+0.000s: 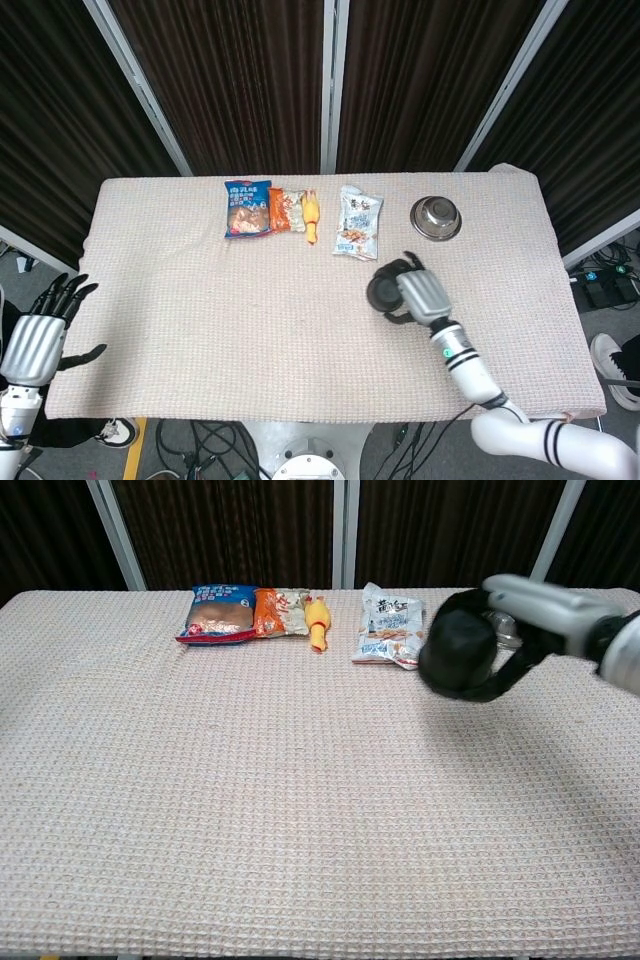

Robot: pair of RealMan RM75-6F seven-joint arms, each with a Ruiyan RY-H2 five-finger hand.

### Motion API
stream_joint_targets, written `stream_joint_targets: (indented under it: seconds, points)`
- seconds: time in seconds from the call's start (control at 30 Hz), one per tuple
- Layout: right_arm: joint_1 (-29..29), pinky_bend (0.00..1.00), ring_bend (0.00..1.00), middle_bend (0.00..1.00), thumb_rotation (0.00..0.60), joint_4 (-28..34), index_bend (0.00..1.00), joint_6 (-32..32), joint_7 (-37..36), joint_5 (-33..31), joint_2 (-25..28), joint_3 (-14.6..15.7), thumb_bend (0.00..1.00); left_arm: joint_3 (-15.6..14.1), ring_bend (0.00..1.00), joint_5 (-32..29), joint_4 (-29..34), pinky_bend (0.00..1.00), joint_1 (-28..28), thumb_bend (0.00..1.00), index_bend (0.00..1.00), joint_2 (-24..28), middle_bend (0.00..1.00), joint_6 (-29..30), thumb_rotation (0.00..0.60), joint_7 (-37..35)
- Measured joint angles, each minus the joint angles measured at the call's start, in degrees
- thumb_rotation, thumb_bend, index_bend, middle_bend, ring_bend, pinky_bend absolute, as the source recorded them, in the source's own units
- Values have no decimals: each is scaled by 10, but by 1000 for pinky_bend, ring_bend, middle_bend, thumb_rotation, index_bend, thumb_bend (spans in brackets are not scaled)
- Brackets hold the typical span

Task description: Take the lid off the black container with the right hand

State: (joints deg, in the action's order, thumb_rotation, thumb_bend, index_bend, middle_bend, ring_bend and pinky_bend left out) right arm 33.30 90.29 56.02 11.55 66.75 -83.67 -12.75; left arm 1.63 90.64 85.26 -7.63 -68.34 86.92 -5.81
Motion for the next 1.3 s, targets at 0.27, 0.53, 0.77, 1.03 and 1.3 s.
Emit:
stream_joint_targets:
  seconds: [0.27, 0.53, 0.77, 1.03, 1.3]
  points:
    - [-78, 0, 154, 490, 600, 5, 440, 17, -70, -18, 135, 13, 212, -1, 0, 9, 3, 170, -5, 86, 151, -3, 82, -1, 600, 5]
    - [18, 0, 155, 487, 600, 20, 439, -31, -28, 11, -25, 6, 210, 2, 0, -6, 4, 170, 1, 86, 151, 2, 83, 0, 600, 0]
    - [-12, 0, 150, 487, 600, 26, 437, 17, -37, 19, -24, 12, 210, -3, 0, 1, -7, 170, 0, 86, 151, -3, 83, -1, 600, -9]
    - [-54, 0, 149, 486, 600, 11, 437, 30, -81, 44, 136, 34, 210, -3, 0, 0, -12, 170, 3, 86, 151, -5, 83, 4, 600, -12]
    - [3, 0, 150, 485, 600, 15, 425, -9, -66, 58, -14, 23, 208, 1, 0, -5, -3, 170, 1, 86, 151, 4, 83, 0, 600, -10]
